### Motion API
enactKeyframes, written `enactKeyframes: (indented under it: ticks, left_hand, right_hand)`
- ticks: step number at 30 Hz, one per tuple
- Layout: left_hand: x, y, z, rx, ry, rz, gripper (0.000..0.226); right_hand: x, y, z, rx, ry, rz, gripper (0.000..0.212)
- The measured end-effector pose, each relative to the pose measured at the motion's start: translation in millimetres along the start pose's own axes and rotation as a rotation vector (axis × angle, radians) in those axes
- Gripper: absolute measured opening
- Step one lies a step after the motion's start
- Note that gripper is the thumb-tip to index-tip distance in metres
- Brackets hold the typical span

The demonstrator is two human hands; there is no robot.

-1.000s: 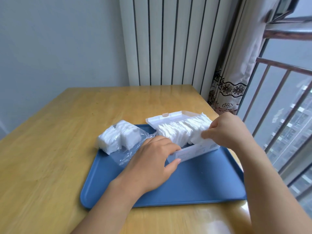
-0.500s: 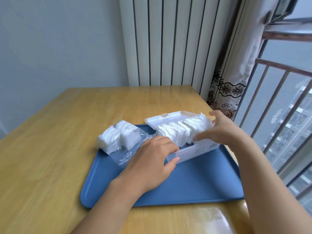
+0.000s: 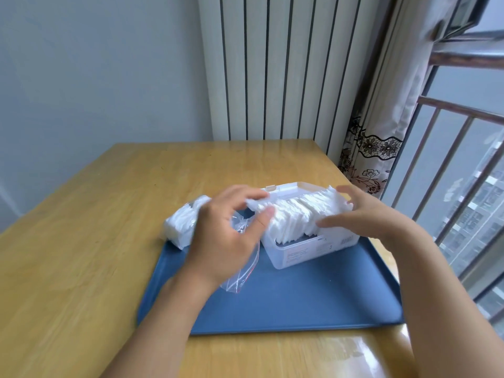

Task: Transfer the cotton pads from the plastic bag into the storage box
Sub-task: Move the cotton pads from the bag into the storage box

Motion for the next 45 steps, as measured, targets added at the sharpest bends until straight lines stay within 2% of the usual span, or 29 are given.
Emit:
enactKeyframes:
  ticks: [1, 2, 4, 5, 6, 8, 10, 12, 13, 16, 20, 22, 26, 29, 33, 35, 38, 42, 45]
  left_hand:
    - [-7, -5, -14, 0.117, -0.005, -0.039, 0.022]
    - [-18, -9, -29, 0.218, -0.054, -0.082, 0.024]
    - [-43, -13, -54, 0.314, -0.223, -0.197, 0.036]
    - [-58, -14, -64, 0.293, -0.288, -0.282, 0.043]
    - [-73, -12, -73, 0.233, -0.314, -0.382, 0.053]
    - [-95, -7, -77, 0.027, -0.247, -0.539, 0.078]
    - [-105, -2, -74, -0.15, -0.191, -0.59, 0.089]
    - [-109, 1, -69, -0.235, -0.196, -0.594, 0.078]
    - [-110, 2, -68, -0.245, -0.199, -0.585, 0.071]
    - [-110, 1, -68, -0.226, -0.186, -0.588, 0.06]
    - [-106, 1, -64, -0.208, -0.036, -0.622, 0.034]
    - [-102, 2, -59, -0.243, 0.031, -0.63, 0.029]
    - [-99, 3, -54, -0.293, 0.096, -0.669, 0.051]
    - [-97, 4, -52, -0.327, 0.144, -0.707, 0.057]
    - [-98, 6, -52, -0.352, 0.296, -0.732, 0.051]
    - [-96, 6, -52, -0.364, 0.338, -0.723, 0.043]
    - [-94, 6, -49, -0.389, 0.336, -0.716, 0.046]
    - [-92, 7, -44, -0.398, 0.323, -0.716, 0.049]
    - [-91, 7, -42, -0.404, 0.327, -0.721, 0.045]
  right_hand:
    - [-5, 5, -4, 0.065, -0.044, -0.07, 0.099]
    - [-13, 11, -8, 0.179, -0.062, -0.169, 0.093]
    - [-37, 30, -10, 0.377, -0.145, -0.447, 0.057]
    - [-49, 40, -5, 0.366, -0.224, -0.574, 0.033]
    - [-63, 50, 8, 0.252, -0.28, -0.667, 0.017]
    - [-80, 68, 45, -0.034, -0.153, -0.717, 0.022]
    - [-82, 73, 81, -0.135, 0.202, -0.764, 0.032]
    - [-79, 73, 102, -0.092, 0.424, -0.827, 0.041]
    - [-79, 73, 110, -0.09, 0.482, -0.837, 0.039]
    - [-83, 78, 125, -0.073, 0.664, -0.898, 0.017]
    - [-85, 83, 127, 0.115, 0.665, -0.998, 0.017]
    - [-84, 81, 126, 0.247, 0.686, -0.995, 0.01]
    - [-85, 76, 113, 0.388, 0.583, -0.947, 0.012]
    - [-85, 77, 106, 0.417, 0.531, -0.902, 0.019]
    - [-82, 73, 110, 0.332, 0.56, -0.891, 0.048]
    - [-82, 71, 111, 0.278, 0.479, -0.897, 0.043]
    - [-85, 71, 108, 0.256, 0.327, -0.876, 0.018]
    - [-88, 73, 102, 0.379, 0.246, -0.883, 0.036]
    - [-89, 75, 99, 0.418, 0.291, -0.785, 0.016]
Point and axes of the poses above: each hand's wrist, its own y-axis away from the middle knuckle, its own z-axis out of the palm, x = y × z, the point moved 4 cm from there along -y, towards the middle knuckle
